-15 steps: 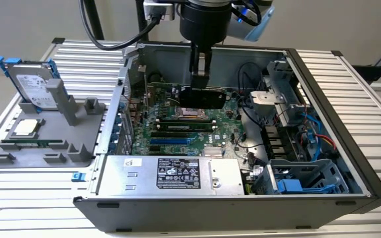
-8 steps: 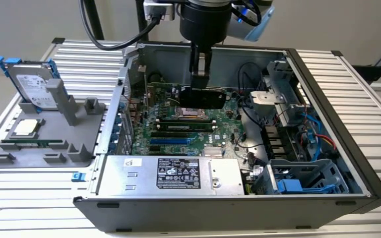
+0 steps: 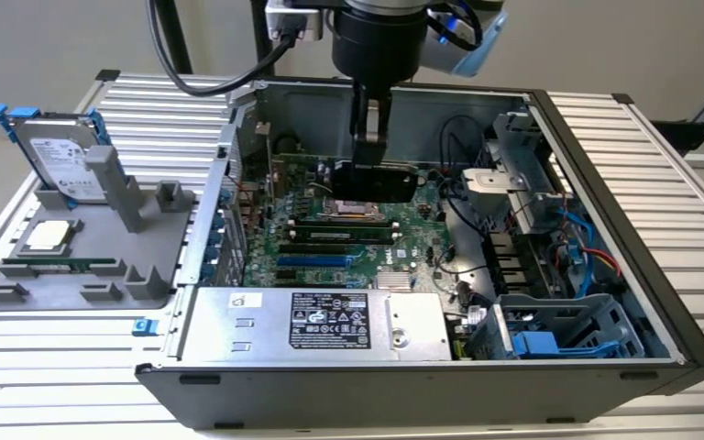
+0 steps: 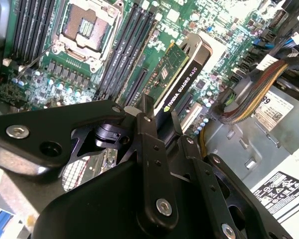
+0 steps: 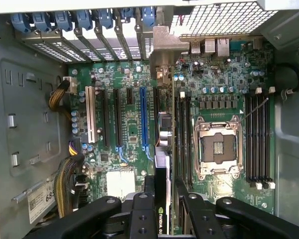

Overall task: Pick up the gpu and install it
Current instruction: 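Insert the gpu into the slot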

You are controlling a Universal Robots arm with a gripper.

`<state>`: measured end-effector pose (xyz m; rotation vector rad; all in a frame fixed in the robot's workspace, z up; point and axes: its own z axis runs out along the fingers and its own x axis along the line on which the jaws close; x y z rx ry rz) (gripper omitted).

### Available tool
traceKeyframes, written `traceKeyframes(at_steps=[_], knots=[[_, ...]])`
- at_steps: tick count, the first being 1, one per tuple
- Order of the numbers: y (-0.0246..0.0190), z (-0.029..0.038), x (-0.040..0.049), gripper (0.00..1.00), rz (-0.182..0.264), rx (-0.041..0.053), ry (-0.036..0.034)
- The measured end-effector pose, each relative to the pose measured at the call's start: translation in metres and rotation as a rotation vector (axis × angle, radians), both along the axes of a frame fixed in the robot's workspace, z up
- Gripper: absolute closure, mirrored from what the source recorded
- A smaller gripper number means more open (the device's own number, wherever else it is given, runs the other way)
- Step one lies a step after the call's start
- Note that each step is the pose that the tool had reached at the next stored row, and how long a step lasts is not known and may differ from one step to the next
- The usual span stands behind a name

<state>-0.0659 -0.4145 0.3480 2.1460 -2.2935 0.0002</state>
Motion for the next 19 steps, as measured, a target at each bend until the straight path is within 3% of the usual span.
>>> traceKeyframes(at_steps=[19], knots=[[0.0000,-0.0038,0.0000,1.00,0.000,0.0000,0.0000]])
